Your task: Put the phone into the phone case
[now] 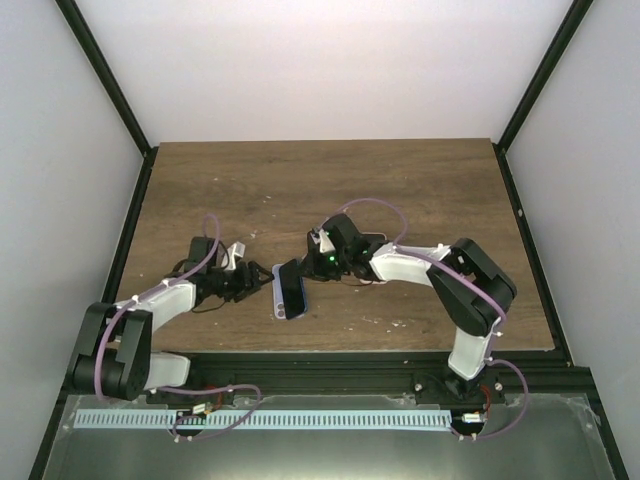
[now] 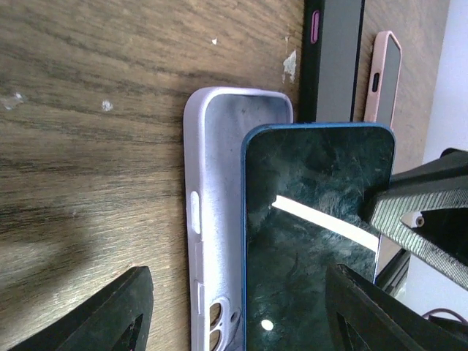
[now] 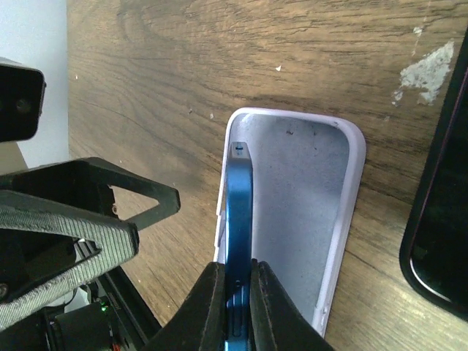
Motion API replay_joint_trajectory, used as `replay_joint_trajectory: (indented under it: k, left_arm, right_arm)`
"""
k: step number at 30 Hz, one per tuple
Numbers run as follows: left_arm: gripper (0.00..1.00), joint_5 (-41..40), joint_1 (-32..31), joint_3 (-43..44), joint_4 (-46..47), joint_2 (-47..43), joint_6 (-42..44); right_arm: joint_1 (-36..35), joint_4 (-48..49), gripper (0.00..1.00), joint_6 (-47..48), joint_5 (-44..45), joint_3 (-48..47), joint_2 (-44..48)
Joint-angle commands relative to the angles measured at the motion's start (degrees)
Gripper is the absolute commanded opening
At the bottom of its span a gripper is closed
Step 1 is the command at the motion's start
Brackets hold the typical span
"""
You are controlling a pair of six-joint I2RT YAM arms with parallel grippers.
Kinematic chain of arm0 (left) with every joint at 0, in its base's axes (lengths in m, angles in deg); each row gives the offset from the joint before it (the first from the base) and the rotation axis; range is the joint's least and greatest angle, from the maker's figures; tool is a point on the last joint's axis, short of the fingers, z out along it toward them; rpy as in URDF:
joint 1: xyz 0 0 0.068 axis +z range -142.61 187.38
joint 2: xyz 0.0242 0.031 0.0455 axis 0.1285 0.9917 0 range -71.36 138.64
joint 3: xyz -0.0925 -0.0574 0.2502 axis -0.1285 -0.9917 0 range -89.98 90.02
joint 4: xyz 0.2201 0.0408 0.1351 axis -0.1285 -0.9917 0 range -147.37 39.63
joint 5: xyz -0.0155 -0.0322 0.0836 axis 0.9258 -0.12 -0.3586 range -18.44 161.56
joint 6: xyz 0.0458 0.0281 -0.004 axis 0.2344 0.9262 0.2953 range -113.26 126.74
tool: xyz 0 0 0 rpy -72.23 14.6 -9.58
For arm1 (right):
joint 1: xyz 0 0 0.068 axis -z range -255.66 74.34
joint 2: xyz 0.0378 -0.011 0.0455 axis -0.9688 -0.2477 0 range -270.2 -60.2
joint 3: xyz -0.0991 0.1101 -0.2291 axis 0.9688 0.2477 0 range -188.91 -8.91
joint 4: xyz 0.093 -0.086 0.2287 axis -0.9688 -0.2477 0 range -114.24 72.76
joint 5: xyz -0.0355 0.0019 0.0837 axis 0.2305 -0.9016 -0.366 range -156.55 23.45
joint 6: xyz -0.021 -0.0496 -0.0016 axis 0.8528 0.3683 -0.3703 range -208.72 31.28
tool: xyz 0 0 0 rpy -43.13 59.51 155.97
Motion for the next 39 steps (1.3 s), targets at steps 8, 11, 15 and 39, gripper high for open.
replay_joint_trajectory:
  k: [8, 11, 15, 39]
  left_arm:
    - [0.65, 3.9, -0.2, -2.1, 8.8, 5.2, -1.1]
    - [0.65, 4.2, -0.2, -2.9, 10.7, 5.9, -1.9]
    - [0.64, 5.6, -0.3, -4.0, 13.4, 7.5, -3.3]
    - [0.61, 8.5, -1.2, -4.7, 20.8, 13.4, -6.0]
  right_arm:
    - [2.1, 6.5, 0.01, -2.3, -3.7, 0.4, -2.9]
    - [2.9, 8.0, 0.01, -3.3, -4.3, 1.3, -3.0]
    - [3.2, 9.2, 0.01, -4.0, -5.3, 1.1, -3.8]
    - [0.9, 13.7, 0.01, -5.9, -1.2, 0.9, -8.6]
